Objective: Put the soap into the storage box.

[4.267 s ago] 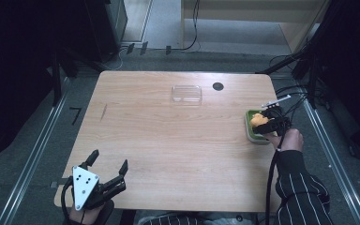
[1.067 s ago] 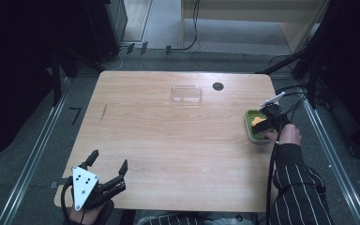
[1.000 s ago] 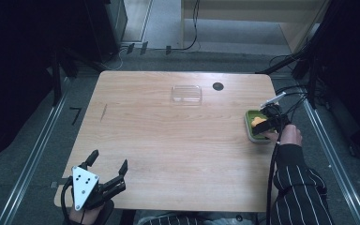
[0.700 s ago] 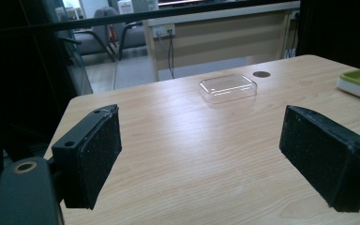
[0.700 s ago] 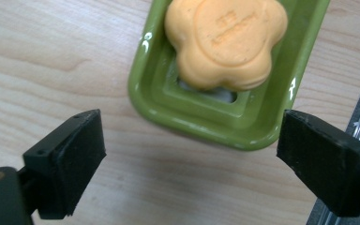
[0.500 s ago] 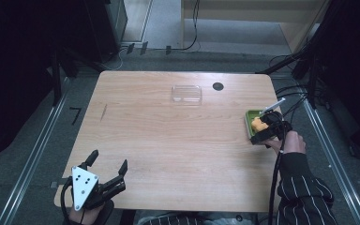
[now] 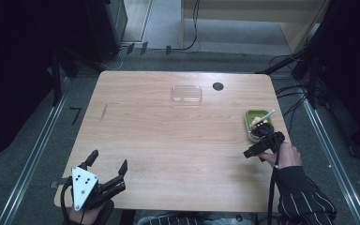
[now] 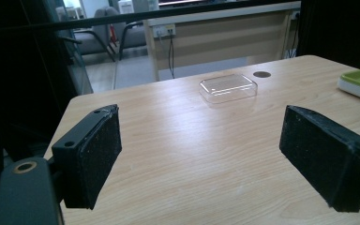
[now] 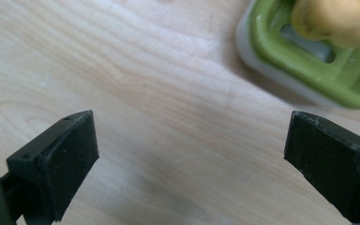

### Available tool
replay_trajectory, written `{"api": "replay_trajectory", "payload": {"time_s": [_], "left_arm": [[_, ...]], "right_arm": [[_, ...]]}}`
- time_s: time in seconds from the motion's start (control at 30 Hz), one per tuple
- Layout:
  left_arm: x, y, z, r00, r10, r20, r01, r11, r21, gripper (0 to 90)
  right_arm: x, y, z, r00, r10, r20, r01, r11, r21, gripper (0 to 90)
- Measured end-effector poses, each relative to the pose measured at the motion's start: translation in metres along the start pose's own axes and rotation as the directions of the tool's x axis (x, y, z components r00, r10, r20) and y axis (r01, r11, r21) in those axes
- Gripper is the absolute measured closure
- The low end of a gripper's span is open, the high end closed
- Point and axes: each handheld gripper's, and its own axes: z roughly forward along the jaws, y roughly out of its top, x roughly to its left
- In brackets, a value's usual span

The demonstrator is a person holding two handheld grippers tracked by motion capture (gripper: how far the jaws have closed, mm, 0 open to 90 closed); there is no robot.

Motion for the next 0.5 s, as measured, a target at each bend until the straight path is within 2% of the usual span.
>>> {"api": "replay_trajectory", "payload": {"time_s": [0.27,0.5], "left_arm": [[0.000,0.000,0.000,1.0000,0.003,0.001,-0.003,1.0000,0.002,13.6],[0.000,0.000,0.000,1.0000,0.005,0.002,-0.005,1.0000,0.003,13.6]], "right_arm": [[0.015,-0.020,0.005,0.9986,-0.053,-0.006,0.053,0.998,0.020,3.3],[0.025,-0.037,0.008,0.9977,-0.067,-0.008,0.068,0.998,0.016,3.3]]}}
